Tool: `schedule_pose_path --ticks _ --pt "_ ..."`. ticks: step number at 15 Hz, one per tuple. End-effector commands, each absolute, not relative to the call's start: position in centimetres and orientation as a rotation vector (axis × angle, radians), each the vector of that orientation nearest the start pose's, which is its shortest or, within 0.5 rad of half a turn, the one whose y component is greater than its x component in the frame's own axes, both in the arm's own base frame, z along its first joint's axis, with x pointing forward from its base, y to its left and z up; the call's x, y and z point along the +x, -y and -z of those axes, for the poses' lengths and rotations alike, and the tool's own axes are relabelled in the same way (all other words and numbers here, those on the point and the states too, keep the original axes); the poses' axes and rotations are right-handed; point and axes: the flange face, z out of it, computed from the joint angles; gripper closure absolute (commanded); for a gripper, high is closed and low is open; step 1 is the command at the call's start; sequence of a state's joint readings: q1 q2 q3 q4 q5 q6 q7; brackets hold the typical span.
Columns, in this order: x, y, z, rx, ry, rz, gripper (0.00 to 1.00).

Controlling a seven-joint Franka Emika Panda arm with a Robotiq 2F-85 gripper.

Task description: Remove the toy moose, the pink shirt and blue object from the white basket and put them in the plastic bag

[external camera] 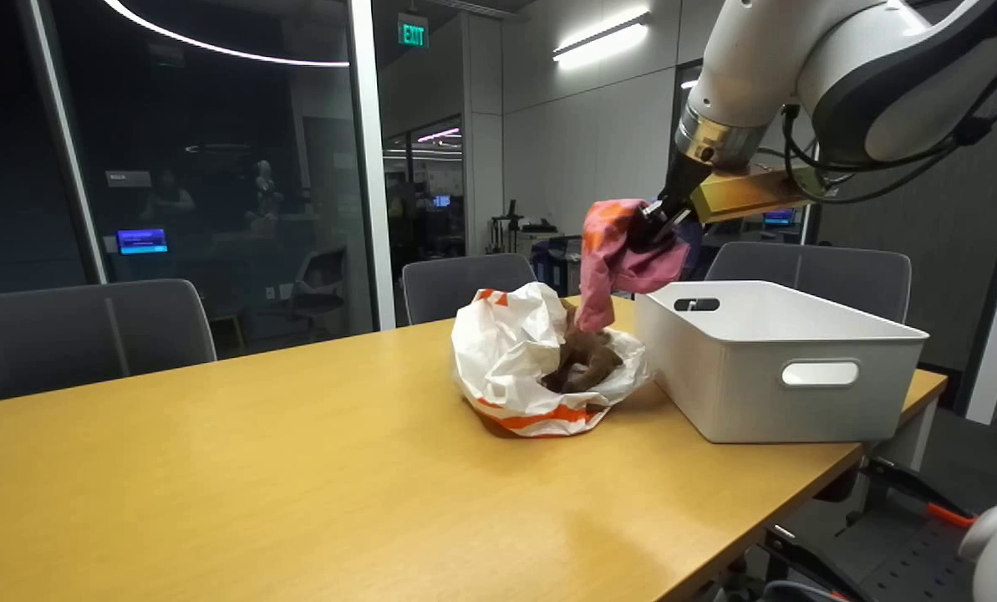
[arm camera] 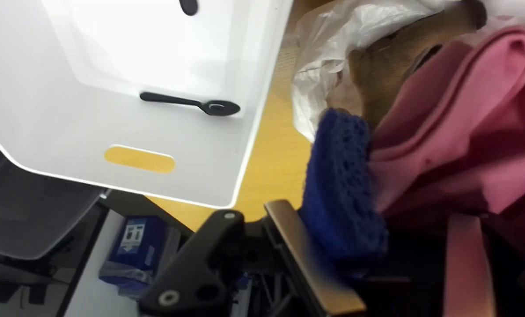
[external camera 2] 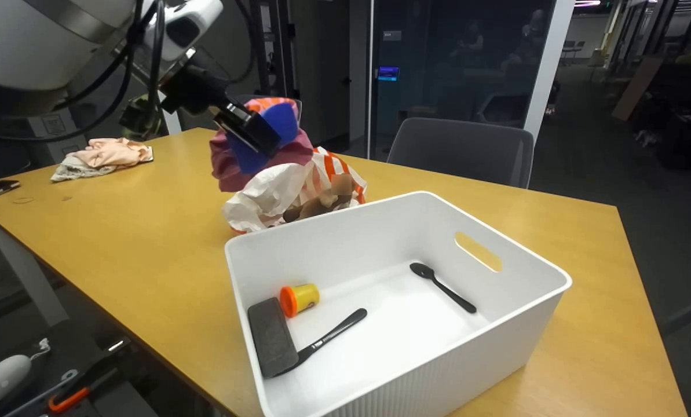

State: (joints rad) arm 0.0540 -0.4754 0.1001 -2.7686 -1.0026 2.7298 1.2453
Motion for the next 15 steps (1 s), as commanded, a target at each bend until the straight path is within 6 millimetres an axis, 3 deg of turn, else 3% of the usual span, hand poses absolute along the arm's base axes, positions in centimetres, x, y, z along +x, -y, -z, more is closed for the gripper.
schedule_pose_path --ticks 1,5,15 --pt "36.5 -13.2 -37.0 -3.183 -0.238 1.274 0.97" --pt "38.4 -16.0 -33.0 -3.283 -0.224 1.331 0.98" --pt "50.0 -13.4 -22.7 -3.536 -0.327 1.362 0.98"
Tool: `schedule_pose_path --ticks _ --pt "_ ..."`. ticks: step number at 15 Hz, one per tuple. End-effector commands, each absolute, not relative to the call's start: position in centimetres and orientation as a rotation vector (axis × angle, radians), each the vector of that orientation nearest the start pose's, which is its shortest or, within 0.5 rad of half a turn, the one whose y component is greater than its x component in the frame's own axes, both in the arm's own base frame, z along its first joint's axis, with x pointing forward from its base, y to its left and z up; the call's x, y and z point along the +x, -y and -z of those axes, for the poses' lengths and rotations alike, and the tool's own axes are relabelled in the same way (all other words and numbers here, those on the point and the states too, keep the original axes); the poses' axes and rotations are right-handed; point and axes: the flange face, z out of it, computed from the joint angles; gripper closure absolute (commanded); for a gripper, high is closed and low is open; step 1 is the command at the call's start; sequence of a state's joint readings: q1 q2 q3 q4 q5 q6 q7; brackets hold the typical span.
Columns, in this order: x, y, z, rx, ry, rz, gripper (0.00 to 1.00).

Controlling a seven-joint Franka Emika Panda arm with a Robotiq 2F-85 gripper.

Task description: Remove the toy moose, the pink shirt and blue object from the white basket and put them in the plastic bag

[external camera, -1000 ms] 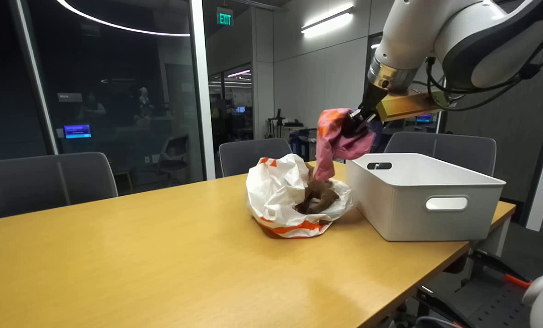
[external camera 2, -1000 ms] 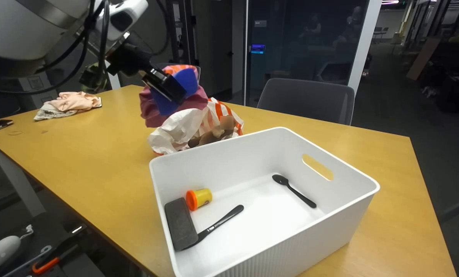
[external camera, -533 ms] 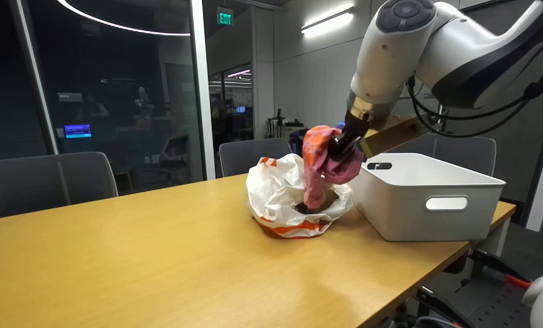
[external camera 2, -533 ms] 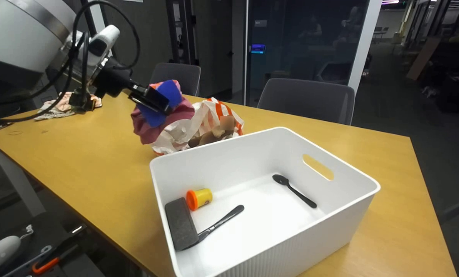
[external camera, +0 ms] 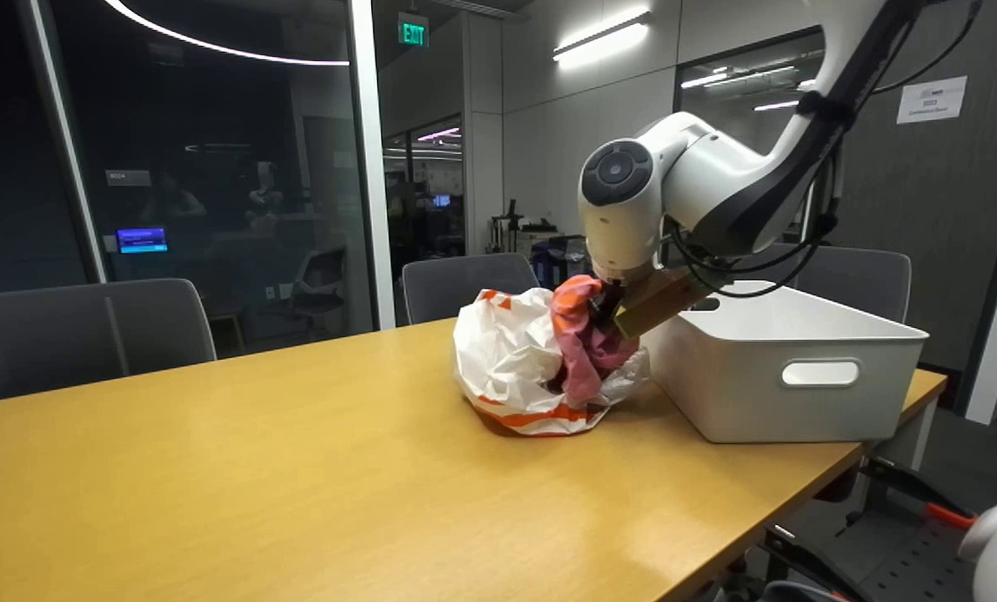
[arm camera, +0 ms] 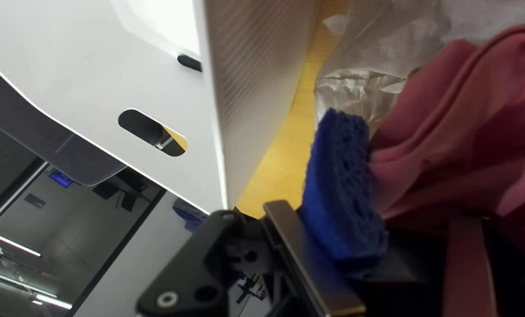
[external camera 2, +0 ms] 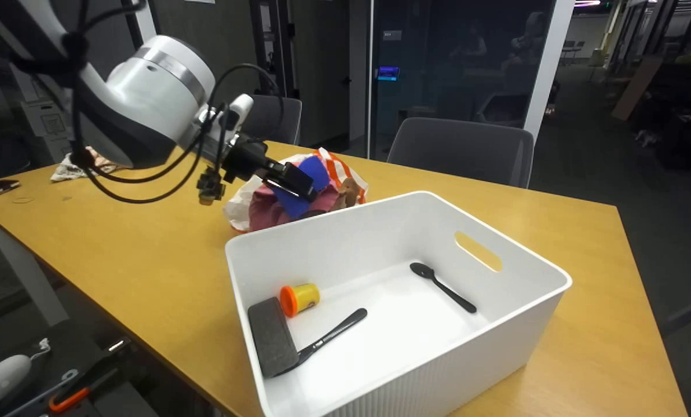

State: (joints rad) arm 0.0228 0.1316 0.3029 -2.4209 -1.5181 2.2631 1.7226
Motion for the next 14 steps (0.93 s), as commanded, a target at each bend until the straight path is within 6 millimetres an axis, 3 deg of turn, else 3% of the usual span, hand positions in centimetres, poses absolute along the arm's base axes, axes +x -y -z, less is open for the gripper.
schedule_pose_path --ticks 1,5,14 --pt "50.8 -13.4 -22.0 2.324 0.218 -0.860 0.97" --pt "53.1 -14.2 -21.3 2.472 0.280 -0.803 0.95" --pt "56.4 -13.6 -25.8 2.608 0.540 -0.758 0.96"
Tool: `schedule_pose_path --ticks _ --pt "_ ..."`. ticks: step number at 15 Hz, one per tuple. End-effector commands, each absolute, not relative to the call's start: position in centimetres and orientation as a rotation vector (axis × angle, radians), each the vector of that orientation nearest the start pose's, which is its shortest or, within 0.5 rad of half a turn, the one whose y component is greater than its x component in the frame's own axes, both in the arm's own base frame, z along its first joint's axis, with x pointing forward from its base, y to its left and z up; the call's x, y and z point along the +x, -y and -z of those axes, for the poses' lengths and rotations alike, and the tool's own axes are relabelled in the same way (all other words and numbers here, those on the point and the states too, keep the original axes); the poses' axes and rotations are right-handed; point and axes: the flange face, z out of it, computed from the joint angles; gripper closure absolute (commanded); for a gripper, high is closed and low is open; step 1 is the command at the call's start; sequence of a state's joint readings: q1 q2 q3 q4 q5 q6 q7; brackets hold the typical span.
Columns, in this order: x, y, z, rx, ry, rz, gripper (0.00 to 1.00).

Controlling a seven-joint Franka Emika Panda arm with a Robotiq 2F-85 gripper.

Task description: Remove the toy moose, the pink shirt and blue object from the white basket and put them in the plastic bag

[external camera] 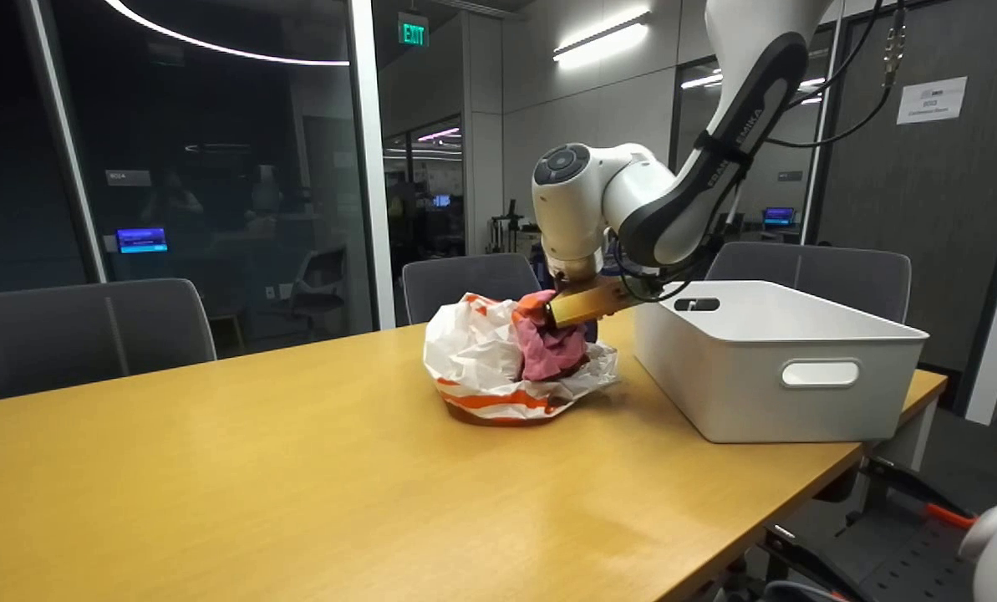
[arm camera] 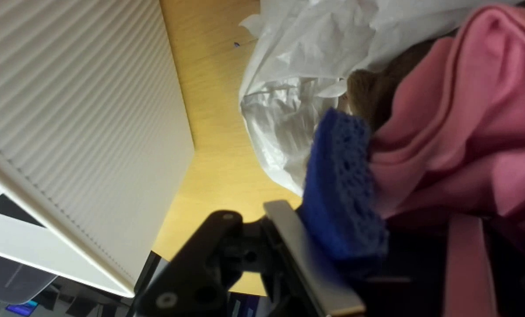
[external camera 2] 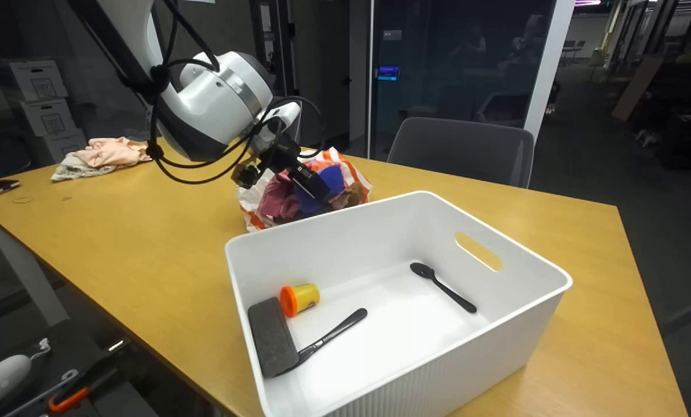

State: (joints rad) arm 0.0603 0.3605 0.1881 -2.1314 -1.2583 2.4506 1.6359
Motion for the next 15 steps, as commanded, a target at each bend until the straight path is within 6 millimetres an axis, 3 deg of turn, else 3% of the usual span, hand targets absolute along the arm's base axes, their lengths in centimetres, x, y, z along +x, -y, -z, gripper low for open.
schedule_pose_path --ticks 1,5,8,14,15 --pt "56.4 -13.5 -26.1 -3.289 -0.706 0.899 0.96" --pt "56.0 -13.8 -26.5 -3.140 -0.740 0.654 0.96" --pt "55.3 -14.4 -24.5 -3.001 -0.830 0.577 0.96" --pt "54.7 -14.1 -20.7 -2.870 -0.884 0.710 0.96" --pt "54.6 -13.9 -20.4 -2.861 -0.897 0.721 0.92"
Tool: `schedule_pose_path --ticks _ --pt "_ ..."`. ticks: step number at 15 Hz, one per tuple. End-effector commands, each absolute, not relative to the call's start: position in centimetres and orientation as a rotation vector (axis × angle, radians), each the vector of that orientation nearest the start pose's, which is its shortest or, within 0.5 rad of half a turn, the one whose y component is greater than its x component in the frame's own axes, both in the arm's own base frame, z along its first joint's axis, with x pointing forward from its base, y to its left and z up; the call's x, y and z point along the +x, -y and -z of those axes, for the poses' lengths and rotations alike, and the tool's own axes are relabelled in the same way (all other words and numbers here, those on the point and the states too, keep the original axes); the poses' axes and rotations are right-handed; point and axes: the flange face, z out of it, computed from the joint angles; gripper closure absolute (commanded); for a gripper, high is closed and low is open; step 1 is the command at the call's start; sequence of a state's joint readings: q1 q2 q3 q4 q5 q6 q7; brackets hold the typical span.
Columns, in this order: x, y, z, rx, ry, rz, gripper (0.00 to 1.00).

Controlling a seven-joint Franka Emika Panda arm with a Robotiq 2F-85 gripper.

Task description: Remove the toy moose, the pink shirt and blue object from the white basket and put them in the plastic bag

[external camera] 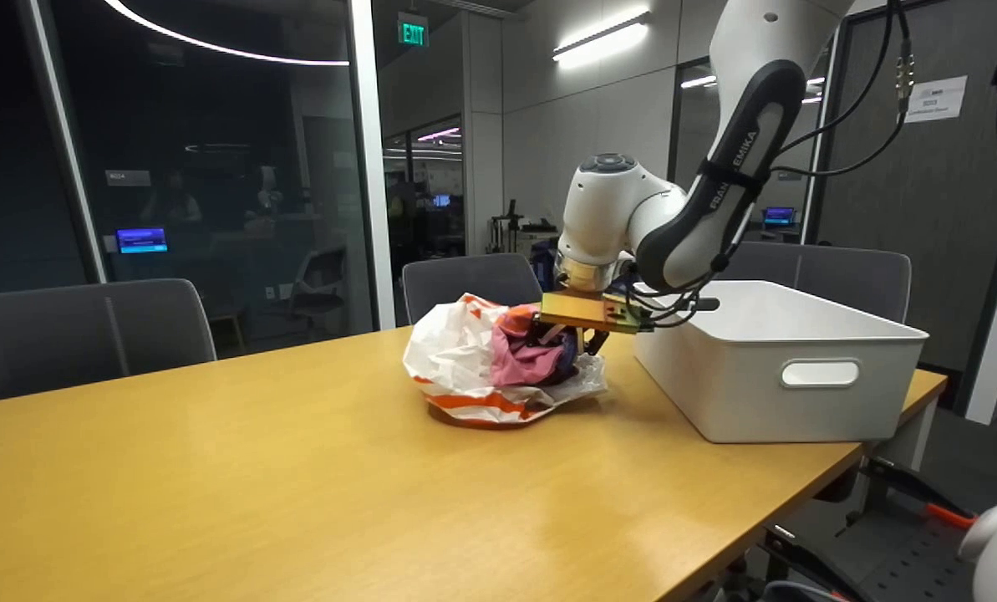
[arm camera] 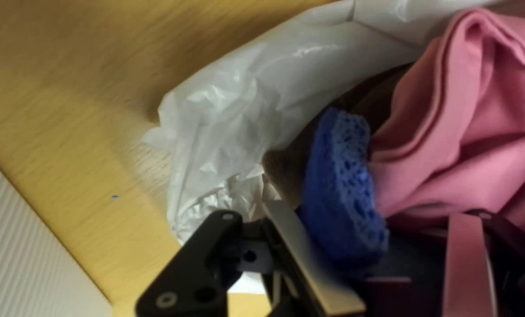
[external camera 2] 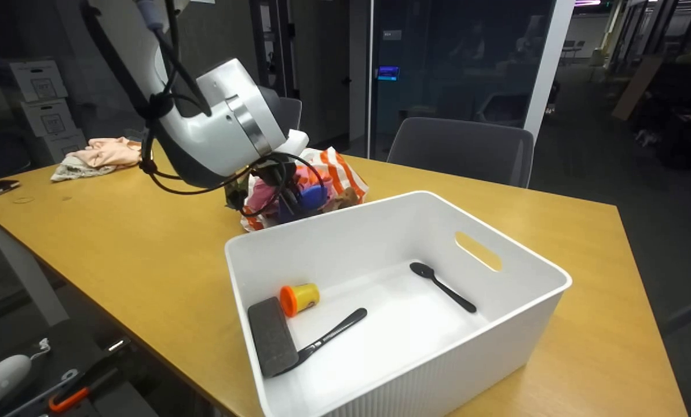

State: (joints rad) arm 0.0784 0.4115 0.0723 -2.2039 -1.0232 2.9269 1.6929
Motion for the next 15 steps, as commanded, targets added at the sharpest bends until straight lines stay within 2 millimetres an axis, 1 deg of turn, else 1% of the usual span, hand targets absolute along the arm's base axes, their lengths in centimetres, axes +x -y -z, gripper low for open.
schedule_pose_path --ticks 1,2,3,5,7,10,11,12,14,15 --pt "54.5 -13.7 -20.1 -2.858 -0.905 0.727 0.71" --pt "54.4 -13.5 -20.0 -2.858 -0.915 0.720 0.70" --pt "54.3 -13.2 -19.9 -2.865 -0.909 0.713 0.64" --pt "54.1 -12.8 -19.6 -2.886 -0.899 0.690 0.48" --pt "53.8 -12.2 -19.5 -2.923 -0.899 0.667 0.34" --pt "53.6 -11.1 -19.8 -2.986 -0.868 0.608 0.10" --pt "53.7 -10.7 -20.1 -3.002 -0.860 0.585 0.03" --pt "53.8 -10.4 -20.5 -3.012 -0.848 0.565 0.00" --pt "54.1 -9.7 -21.5 -3.024 -0.831 0.525 0.00" --pt "54.4 -9.4 -22.4 -3.023 -0.832 0.520 0.00"
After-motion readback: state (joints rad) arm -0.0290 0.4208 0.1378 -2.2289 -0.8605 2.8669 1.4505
